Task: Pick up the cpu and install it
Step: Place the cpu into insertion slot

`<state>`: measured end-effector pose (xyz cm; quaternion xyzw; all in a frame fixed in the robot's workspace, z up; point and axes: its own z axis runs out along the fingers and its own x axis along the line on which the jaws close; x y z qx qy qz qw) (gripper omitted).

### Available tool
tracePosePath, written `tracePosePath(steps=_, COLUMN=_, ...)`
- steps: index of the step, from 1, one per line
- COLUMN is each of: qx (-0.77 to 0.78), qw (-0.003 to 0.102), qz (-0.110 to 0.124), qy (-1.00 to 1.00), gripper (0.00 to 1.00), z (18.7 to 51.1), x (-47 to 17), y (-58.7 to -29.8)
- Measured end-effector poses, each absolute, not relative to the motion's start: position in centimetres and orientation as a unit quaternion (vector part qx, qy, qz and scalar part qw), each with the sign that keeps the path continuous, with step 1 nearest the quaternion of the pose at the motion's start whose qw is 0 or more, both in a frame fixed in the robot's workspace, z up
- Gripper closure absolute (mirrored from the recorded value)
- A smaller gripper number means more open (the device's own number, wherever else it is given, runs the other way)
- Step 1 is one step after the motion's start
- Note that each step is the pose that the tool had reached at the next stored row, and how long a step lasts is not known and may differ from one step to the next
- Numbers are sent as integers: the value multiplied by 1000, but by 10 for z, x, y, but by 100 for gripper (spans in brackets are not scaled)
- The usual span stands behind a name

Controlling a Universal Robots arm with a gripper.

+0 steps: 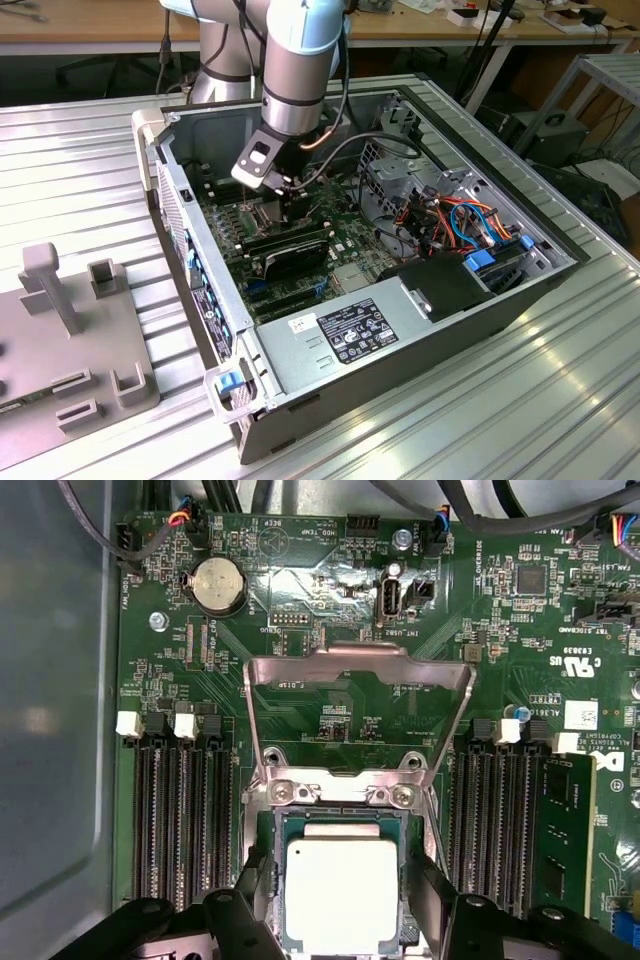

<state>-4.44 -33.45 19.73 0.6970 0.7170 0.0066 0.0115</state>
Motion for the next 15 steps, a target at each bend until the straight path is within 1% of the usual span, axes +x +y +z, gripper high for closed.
tracePosePath(steps=6, qx=697, qw=11, qz=7, qy=717, gripper=33, z=205, x=-44, y=-335)
tracePosePath(steps=15, qx=699, qw=11, qz=7, qy=715, gripper=33, z=201, x=-45, y=-335)
